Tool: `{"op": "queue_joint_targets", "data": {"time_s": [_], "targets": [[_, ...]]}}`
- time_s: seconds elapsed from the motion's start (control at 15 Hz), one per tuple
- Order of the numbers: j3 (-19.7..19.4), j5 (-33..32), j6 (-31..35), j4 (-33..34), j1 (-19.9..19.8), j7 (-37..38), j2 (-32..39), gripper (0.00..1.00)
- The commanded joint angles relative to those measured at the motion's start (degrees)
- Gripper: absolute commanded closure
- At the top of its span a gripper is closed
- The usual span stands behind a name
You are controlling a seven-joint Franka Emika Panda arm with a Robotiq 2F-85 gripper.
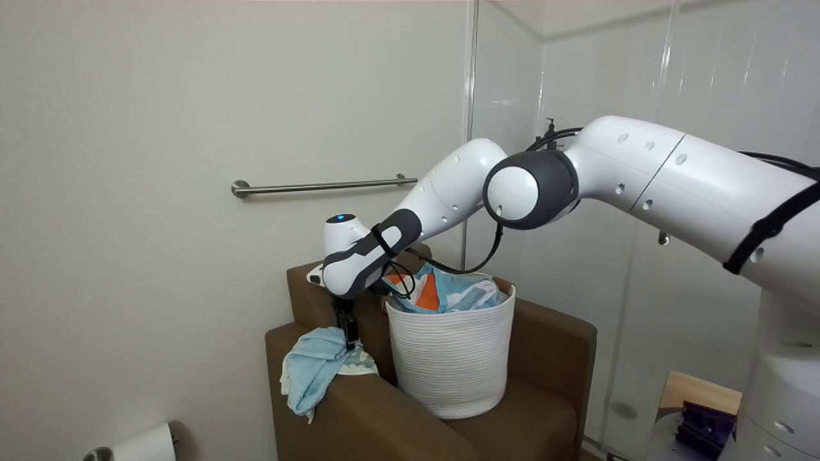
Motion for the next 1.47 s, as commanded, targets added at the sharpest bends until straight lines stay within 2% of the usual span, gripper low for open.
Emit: {"op": "queue_joint_targets", "data": {"time_s": [0.0,1.4], "targets": [[-0.69,-1.33,-1.66,2.85,0.08,1.57,1.92,0.00],[0.39,-0.82,-0.59,2.09,-0.36,0.43,2.04,0.00]]}}
